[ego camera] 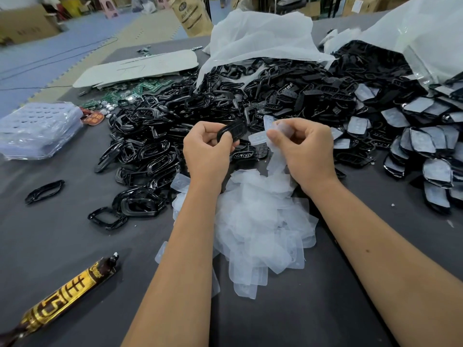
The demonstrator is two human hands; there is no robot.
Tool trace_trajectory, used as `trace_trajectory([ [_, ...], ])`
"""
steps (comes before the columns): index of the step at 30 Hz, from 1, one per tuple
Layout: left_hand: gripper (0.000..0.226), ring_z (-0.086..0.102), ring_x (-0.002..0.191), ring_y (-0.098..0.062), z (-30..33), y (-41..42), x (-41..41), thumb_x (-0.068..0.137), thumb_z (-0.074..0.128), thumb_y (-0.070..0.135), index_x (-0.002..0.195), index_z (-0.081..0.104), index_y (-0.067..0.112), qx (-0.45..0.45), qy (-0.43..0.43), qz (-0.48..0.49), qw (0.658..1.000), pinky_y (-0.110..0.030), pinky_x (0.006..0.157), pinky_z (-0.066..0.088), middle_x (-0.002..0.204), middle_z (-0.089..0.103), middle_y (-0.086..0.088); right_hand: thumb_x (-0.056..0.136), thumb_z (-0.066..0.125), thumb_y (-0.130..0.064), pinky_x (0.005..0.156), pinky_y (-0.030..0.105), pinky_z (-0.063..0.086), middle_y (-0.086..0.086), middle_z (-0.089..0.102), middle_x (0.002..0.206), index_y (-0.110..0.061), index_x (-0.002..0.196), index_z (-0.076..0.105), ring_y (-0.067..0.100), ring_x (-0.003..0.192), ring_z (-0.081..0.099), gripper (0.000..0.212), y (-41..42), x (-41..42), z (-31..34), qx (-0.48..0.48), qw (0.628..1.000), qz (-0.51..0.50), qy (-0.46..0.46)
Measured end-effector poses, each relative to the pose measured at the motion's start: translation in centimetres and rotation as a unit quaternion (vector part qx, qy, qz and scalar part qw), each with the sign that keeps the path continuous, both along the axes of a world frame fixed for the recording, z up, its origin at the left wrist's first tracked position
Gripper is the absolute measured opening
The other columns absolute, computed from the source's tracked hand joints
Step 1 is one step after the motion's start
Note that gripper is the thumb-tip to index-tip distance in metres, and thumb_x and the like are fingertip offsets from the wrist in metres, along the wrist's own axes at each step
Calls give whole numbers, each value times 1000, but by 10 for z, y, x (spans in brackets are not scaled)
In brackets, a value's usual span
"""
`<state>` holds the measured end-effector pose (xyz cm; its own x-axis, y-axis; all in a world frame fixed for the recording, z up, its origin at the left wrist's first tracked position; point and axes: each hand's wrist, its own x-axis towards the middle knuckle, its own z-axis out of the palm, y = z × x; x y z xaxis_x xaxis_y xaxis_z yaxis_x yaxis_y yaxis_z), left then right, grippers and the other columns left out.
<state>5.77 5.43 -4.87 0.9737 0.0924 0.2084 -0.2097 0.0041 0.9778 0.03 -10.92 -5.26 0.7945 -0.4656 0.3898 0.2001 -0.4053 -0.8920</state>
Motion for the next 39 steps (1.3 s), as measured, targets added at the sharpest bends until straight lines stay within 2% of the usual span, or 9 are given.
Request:
trace_trajectory([
  [4, 10, 77, 73, -22, 1, -1, -1, 89, 66, -3, 92, 67, 6, -27, 11, -3, 1000, -22, 63, 56, 80, 73, -12, 91, 81, -25, 53, 31, 53, 9, 75, 76, -14, 90, 60, 16, 66, 73, 24, 3, 0, -2, 52, 996, 68, -7],
  [7, 14, 76, 73, -22, 5, 0, -2, 91, 66, -5, 90, 67, 9, -77, 29, -22, 996, -20, 61, 54, 71, 73, -2, 92, 80, -26, 51, 27, 48, -6, 65, 60, -12, 80, 57, 13, 58, 68, 30, 4, 0, -2, 41, 993, 109, -6],
  [9, 14, 77, 77, -21, 8, 1, -3, 93, 66, -5, 91, 67, 9, -135, 60, -56, 987, -18, 59, 53, 70, 73, 2, 93, 78, -30, 55, 34, 49, -2, 64, 63, -11, 77, 66, 20, 56, 57, 28, 4, 1, -2, 10, 994, 113, 0],
  [11, 13, 78, 79, -20, 11, 2, -4, 95, 64, -6, 92, 67, 7, -211, 104, -96, 967, -15, 56, 52, 73, 73, 0, 93, 78, -29, 73, 41, 56, 7, 70, 82, -11, 79, 74, 27, 74, 64, 23, 4, 2, -2, 1, 994, 113, 1],
  [13, 13, 77, 78, -20, 14, 2, -5, 96, 63, -7, 92, 67, 5, -247, 126, -123, 953, -14, 55, 51, 76, 73, -4, 93, 78, -27, 75, 29, 53, 4, 67, 89, -14, 79, 74, 17, 77, 62, 20, 4, 2, -1, 7, 995, 99, -1],
  [17, 15, 77, 76, -18, 15, 1, -6, 97, 62, -7, 91, 65, 6, -229, 130, -145, 954, -14, 56, 52, 73, 74, -1, 99, 72, -26, 51, 16, 42, -12, 58, 58, -15, 78, 69, 3, 50, 51, 24, 2, 1, 0, 54, 993, 107, -2],
  [21, 17, 76, 74, -19, 16, 1, -9, 96, 62, -8, 87, 66, 7, -199, 140, -169, 955, -14, 56, 52, 78, 75, -4, 104, 64, -24, 41, 20, 42, -2, 66, 58, -14, 86, 62, 11, 44, 55, 21, 4, 2, -1, 64, 991, 115, 19],
  [35, 18, 76, 74, -20, 16, 1, -12, 93, 63, -9, 86, 67, 8, -132, 173, -220, 951, -15, 56, 53, 88, 78, -10, 107, 49, -2, 44, 29, 49, 22, 70, 82, -9, 98, 45, 24, 58, 70, 12, 3, -3, 6, 169, 974, 154, 2],
  [39, 20, 77, 73, -21, 16, 3, -11, 94, 63, -10, 86, 67, 8, -140, 173, -202, 954, -15, 55, 53, 84, 77, -7, 108, 46, -4, 43, 26, 48, 6, 72, 74, -10, 103, 42, 21, 55, 68, 9, 1, 0, 4, 217, 968, 129, -3],
])
